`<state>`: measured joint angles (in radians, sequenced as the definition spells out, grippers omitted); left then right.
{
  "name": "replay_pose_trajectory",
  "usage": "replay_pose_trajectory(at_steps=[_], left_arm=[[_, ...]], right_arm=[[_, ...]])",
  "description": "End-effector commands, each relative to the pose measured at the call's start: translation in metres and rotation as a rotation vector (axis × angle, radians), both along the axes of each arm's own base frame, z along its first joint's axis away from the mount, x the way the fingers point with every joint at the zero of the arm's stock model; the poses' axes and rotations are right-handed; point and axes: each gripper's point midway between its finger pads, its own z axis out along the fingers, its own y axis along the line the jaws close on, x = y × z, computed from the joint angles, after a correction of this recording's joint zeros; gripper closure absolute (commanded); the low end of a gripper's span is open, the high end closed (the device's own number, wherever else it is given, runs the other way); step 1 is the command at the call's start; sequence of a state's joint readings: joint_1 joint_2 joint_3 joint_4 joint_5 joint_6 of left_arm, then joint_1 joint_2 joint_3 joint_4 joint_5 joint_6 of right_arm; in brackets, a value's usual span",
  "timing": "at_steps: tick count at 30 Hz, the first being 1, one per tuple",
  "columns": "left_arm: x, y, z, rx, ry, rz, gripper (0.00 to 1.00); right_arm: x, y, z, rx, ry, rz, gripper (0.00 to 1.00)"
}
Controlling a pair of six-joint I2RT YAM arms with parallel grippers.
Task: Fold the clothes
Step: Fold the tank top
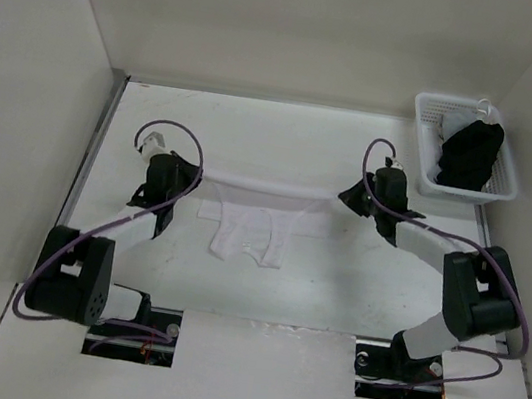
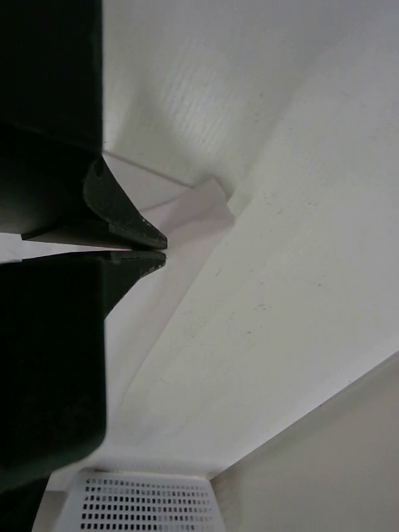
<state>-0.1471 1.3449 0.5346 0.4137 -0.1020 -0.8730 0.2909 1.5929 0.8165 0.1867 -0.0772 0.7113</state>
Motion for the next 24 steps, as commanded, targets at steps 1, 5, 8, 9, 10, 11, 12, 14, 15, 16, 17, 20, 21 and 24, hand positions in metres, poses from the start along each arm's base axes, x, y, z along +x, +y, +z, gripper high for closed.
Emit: replay_pose_trajectory(at_steps=[1,5,8,9,10,11,12,14,15,16,17,20,21,24], left_arm=[[-0.016,0.000,0.024,-0.030,-0.109,-0.002,0.97],[-0.044,0.001,0.015,-0.034,-0.096,-0.026,0.97],[-0.058,-0.001,-0.001,-0.033,-0.054,-0.048,0.96],[-0.063,-0.001,-0.009,-0.032,-0.037,-0.053,0.96],[-0.068,-0.001,-0.017,-0.030,-0.018,-0.055,0.96],[-0.071,-0.001,-0.024,-0.028,-0.002,-0.055,0.96],[-0.076,0.000,-0.032,-0.030,0.017,-0.054,0.96],[-0.083,0.003,-0.045,-0.031,0.049,-0.045,0.95],[-0.086,0.005,-0.050,-0.031,0.061,-0.037,0.95],[-0.089,0.005,-0.054,-0.035,0.072,-0.034,0.95],[-0.091,0.006,-0.057,-0.039,0.083,-0.031,0.93],[-0.095,0.007,-0.061,-0.040,0.107,-0.031,0.83],[-0.096,0.008,-0.057,-0.038,0.096,-0.031,0.78],[-0.098,0.017,-0.040,-0.032,0.055,0.003,0.75]], right_arm=[[-0.010,0.010,0.034,0.027,-0.138,-0.012,0.97],[-0.047,0.015,0.020,0.003,-0.110,0.002,0.97],[-0.072,0.018,0.001,-0.026,-0.059,0.011,0.97],[-0.077,0.019,-0.003,-0.033,-0.048,0.013,0.97],[-0.084,0.021,-0.010,-0.043,-0.031,0.018,0.97],[-0.090,0.019,-0.020,-0.054,-0.009,0.014,0.97],[-0.094,0.018,-0.029,-0.062,0.014,0.006,0.97],[-0.100,0.014,-0.043,-0.067,0.055,-0.013,0.97],[-0.103,0.012,-0.051,-0.068,0.077,-0.025,0.97],[-0.104,0.012,-0.052,-0.067,0.081,-0.028,0.97],[-0.105,0.012,-0.052,-0.068,0.083,-0.028,0.96],[-0.105,0.007,-0.049,-0.080,0.073,-0.065,0.80],[-0.105,0.006,-0.046,-0.083,0.066,-0.066,0.73],[-0.103,0.011,-0.034,-0.093,0.030,-0.012,0.50]])
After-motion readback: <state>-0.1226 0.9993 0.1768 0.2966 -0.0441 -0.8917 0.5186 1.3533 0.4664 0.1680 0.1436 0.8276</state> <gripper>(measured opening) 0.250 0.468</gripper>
